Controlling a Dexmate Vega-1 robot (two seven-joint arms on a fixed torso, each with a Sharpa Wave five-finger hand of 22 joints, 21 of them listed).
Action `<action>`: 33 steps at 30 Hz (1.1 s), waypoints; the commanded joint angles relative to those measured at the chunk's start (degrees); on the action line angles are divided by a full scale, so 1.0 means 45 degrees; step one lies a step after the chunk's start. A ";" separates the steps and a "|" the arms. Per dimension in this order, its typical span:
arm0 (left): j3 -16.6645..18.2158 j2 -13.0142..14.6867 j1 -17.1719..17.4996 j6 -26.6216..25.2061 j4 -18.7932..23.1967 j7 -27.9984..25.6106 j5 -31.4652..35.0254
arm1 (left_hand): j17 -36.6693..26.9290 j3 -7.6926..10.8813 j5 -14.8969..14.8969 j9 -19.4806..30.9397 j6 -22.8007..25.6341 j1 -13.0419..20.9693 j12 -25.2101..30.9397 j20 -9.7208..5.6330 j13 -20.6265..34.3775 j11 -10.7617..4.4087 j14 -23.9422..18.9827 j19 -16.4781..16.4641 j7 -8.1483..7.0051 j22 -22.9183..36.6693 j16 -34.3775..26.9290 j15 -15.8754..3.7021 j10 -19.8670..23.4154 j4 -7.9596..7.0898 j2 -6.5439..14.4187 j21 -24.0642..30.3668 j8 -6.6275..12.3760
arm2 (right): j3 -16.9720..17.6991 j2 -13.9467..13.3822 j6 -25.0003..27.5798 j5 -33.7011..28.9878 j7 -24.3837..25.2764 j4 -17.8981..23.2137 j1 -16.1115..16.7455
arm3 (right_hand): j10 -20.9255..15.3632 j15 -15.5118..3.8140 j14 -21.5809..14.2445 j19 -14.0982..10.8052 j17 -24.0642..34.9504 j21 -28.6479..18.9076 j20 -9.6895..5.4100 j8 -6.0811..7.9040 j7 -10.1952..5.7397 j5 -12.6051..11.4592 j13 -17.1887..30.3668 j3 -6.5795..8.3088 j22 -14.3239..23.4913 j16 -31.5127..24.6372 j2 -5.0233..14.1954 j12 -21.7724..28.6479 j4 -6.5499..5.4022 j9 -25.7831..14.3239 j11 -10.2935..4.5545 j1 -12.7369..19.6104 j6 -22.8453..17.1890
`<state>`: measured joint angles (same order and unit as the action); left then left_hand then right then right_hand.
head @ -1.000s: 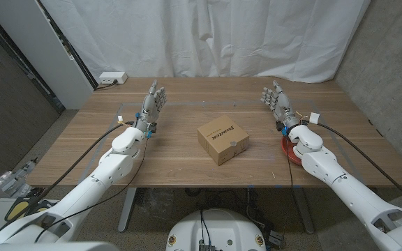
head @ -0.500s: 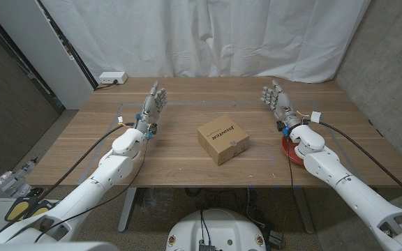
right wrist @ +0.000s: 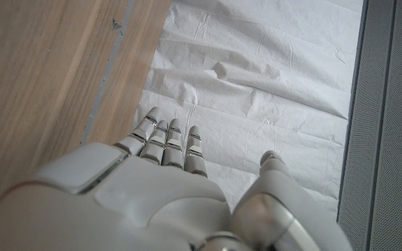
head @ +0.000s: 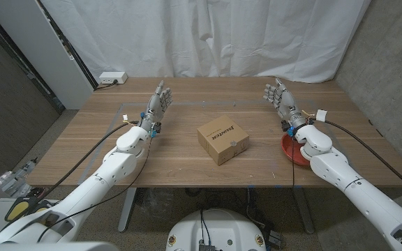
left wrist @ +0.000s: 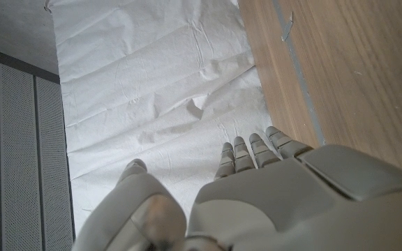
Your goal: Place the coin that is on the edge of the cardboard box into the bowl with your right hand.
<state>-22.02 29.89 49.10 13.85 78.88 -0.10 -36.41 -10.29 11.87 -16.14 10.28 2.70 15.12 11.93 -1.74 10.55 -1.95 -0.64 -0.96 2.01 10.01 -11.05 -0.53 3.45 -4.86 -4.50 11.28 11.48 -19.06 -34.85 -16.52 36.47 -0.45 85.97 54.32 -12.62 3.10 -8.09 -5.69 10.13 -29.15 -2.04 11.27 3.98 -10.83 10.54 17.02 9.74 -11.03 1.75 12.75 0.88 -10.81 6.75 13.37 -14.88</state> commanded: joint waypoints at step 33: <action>0.0320 0.0731 0.0491 -0.0145 0.0372 0.0551 -0.0406 | 0.0000 0.0362 0.0044 0.0058 0.0643 0.1048 0.0095 -0.0851 0.0049 -0.0060 -0.0738 -0.0626 -0.0023 0.0036 -0.0051 -0.0240 0.0594 0.0423 0.0505 0.0175 0.0165 | 0.0547 -0.0648 -0.1083 -0.1701 0.1759 0.3537 0.2796 | -0.0465 -0.0154 -0.0415 -0.0427 0.0041 0.0164 -0.0026 0.0095 -0.0247 0.0019 0.0038 0.0065 0.0063 -0.0077 0.0090 0.0127 0.0262 -0.0030 -0.0134 0.0318 -0.0386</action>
<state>-21.24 32.06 50.07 13.46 78.88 2.19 -37.66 -10.12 13.35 -16.14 10.27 5.07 19.15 12.37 -2.15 10.54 -2.36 -3.71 -3.42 1.74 10.00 -11.49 -1.55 5.90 -3.39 -2.63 12.16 12.13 -17.51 -36.50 -20.59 30.48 6.21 97.26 63.43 -14.42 2.38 -9.41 -7.12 10.14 -28.71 -2.04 11.27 3.14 -10.83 10.53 17.09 9.73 -11.03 1.97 12.75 1.75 -10.80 6.17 14.17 -16.32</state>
